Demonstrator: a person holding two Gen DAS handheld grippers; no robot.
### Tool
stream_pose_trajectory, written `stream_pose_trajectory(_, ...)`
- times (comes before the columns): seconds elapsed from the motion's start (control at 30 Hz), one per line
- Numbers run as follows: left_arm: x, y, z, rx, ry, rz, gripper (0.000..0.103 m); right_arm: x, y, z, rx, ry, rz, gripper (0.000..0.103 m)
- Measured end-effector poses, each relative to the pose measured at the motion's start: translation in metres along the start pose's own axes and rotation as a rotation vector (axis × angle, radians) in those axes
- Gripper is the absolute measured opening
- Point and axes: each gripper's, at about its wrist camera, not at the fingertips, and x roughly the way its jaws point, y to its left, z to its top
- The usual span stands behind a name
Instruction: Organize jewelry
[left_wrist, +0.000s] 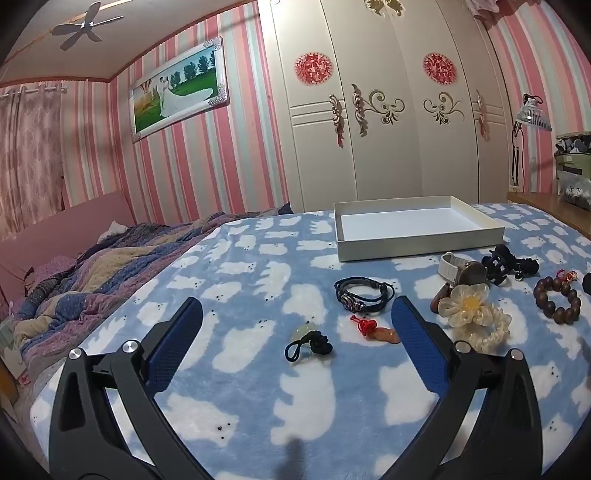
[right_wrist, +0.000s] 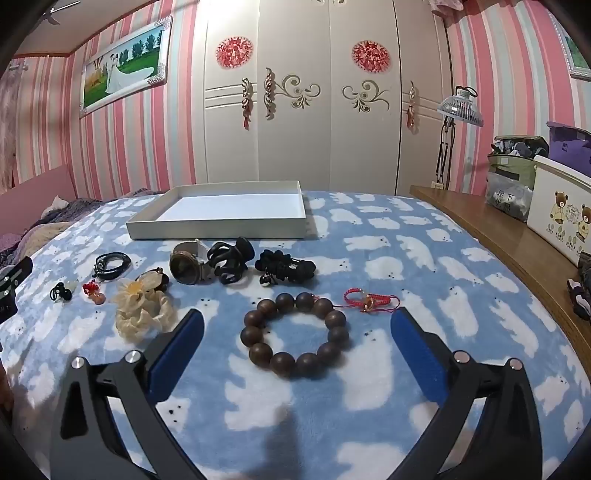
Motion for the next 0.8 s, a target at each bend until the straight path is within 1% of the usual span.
stream_pose_trajectory(0.3, -0.0032, -0.0033, 0.0013, 0.002, 0.002, 0.003, 0.1, -0.0001, 0.0, 0.0001, -0.001, -0.001, 0.0, 0.101)
stream_pose_trajectory(0.5, -0.0038, -0.003, -0.0037, 0.008, 0.003, 0.007, 0.1, 0.0, -0.0002, 0.0004, 0.0, 0.0, 0.0, 0.101)
stream_pose_trajectory(0.53, 0.0011, -0.0031, -0.0012, 0.01, 0.008, 0.004, 0.1, -0.0001, 0.0001, 0.0005, 0.0, 0.0, 0.0, 0.101)
stream_pose_trajectory(0.8, 0.0033, -0.0036, -0.0012, 0.009, 0.012, 0.003, 0.1, 0.0008, 0.0005, 0.0002, -0.004, 0.003, -0.002, 0.101)
